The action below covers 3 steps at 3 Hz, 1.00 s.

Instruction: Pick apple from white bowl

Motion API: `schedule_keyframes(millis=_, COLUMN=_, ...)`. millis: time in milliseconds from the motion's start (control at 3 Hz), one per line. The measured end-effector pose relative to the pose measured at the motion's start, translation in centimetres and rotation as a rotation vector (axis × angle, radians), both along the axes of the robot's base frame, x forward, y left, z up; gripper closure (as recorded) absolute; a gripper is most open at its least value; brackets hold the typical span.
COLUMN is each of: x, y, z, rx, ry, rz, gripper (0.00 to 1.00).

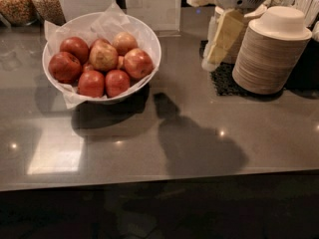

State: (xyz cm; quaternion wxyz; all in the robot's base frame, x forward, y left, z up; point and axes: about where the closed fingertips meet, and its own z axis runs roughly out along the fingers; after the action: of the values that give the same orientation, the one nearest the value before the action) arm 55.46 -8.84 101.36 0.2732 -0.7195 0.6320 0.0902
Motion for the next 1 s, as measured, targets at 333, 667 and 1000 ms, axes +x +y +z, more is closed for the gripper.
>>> schedule_keyframes(millis=333, x=-0.7, y=3.2, z=6.7, rx=0.046, ry=-0.089, rz=0.099, gripper=0.0)
schedule_keyframes(millis=667, x=0.1, y=9.3, z=10.5, rx=0.169, ry=-0.125, rz=0.248, gripper=0.0)
schedule_keyframes(millis=1000, x=0.8, y=15.5, z=12.5, rx=0.268, ry=-0.132, rz=0.333, gripper=0.0)
